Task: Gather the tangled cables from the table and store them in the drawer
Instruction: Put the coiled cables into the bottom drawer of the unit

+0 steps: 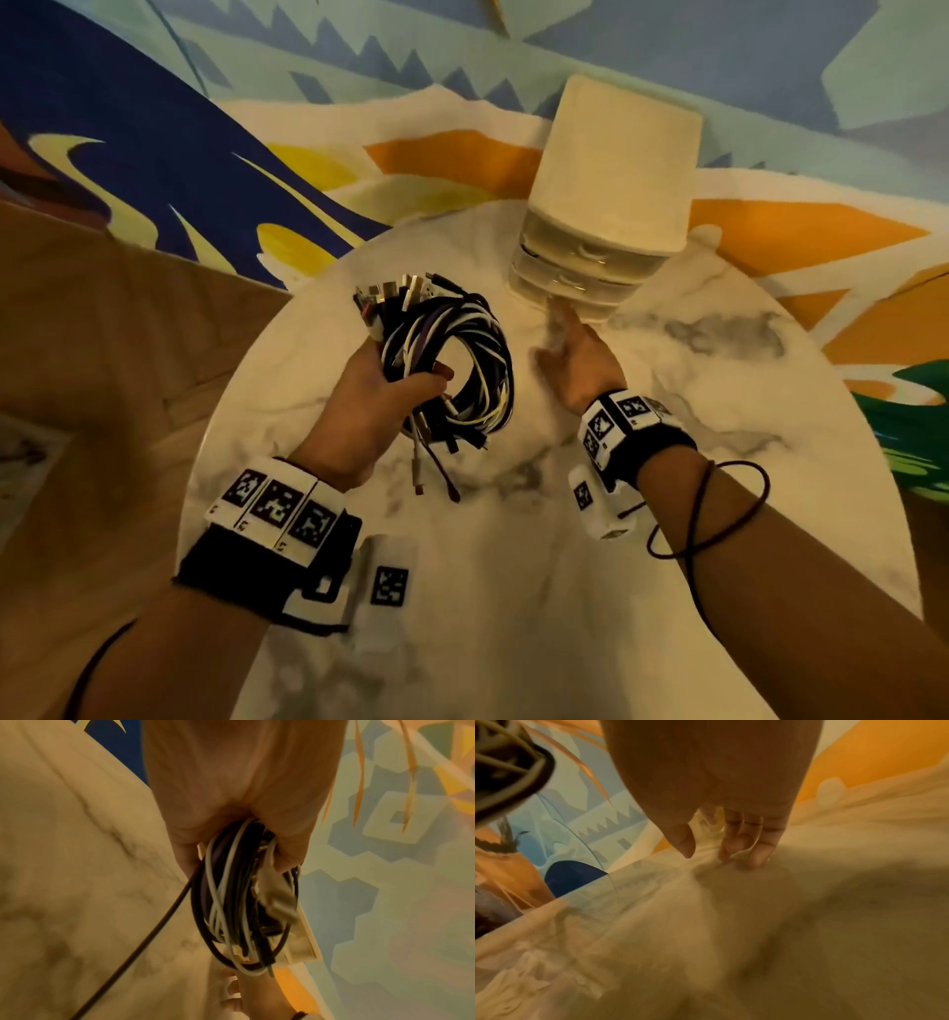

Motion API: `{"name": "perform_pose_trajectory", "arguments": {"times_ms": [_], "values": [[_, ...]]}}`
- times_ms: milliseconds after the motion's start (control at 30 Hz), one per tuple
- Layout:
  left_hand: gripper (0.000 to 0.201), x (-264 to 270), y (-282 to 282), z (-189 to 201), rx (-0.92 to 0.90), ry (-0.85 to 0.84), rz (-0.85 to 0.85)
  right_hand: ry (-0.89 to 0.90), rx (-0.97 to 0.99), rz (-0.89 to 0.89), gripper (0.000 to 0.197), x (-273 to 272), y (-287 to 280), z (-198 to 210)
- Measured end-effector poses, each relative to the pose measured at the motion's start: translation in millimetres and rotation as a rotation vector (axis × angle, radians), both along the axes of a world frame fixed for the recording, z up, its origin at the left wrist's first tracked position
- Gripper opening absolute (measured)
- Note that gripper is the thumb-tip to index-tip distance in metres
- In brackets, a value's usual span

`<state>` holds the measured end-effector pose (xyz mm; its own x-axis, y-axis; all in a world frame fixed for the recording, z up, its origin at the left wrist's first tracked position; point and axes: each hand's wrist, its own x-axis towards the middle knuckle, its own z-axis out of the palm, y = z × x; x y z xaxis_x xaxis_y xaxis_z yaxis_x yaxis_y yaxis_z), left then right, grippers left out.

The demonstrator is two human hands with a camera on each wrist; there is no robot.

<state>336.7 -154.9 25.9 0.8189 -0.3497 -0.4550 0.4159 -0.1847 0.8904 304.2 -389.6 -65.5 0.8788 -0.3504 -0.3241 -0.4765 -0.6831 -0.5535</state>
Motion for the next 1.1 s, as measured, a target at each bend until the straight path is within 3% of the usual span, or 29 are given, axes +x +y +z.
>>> {"name": "perform_pose_trajectory", "arguments": {"times_ms": [200, 400, 567, 767, 833, 900, 933, 1000, 1100], "values": [[0.027, 5.9, -0.3, -3.8, -0.02, 0.011, 0.018, -0.038, -0.025, -0.08, 0.066, -5.5, 11.2, 8.1], [0.032, 6.8, -18.0, -3.2, -0.057, 0.059, 0.012, 0.062, -0.028, 0.014, 0.054, -65.6, 57.1, 18.6], [0.03, 7.9, -43.4, 10.3, -0.127, 0.195, -0.038, 0.091, 0.067, -0.013, 0.054, -109.6, 89.3, 27.8], [0.032, 2.8, -80.0, 27.9, -0.213, 0.298, -0.031, 0.133, 0.115, -0.016, 0.057, -126.4, 89.9, 22.3], [0.03, 4.1, -86.9, 34.4, -0.275, 0.296, -0.031, 0.096, 0.184, -0.049, 0.048, -131.8, 87.8, 19.9], [0.024, 6.4, -92.8, 40.4, -0.331, 0.265, -0.026, -0.022, 0.231, -0.146, 0.024, -137.5, 84.9, 18.7], [0.021, 7.5, -94.4, 42.5, -0.353, 0.248, -0.017, -0.102, 0.273, -0.23, 0.021, -139.7, 83.4, 18.9], [0.022, 9.3, -96.7, 41.9, -0.394, 0.229, 0.005, -0.213, 0.456, -0.417, 0.047, -136.3, 81.7, 28.2], [0.024, 7.3, -96.7, 31.6, -0.417, 0.238, 0.037, -0.226, 0.958, -0.656, 0.053, -110.7, 72.8, 51.4]]}}
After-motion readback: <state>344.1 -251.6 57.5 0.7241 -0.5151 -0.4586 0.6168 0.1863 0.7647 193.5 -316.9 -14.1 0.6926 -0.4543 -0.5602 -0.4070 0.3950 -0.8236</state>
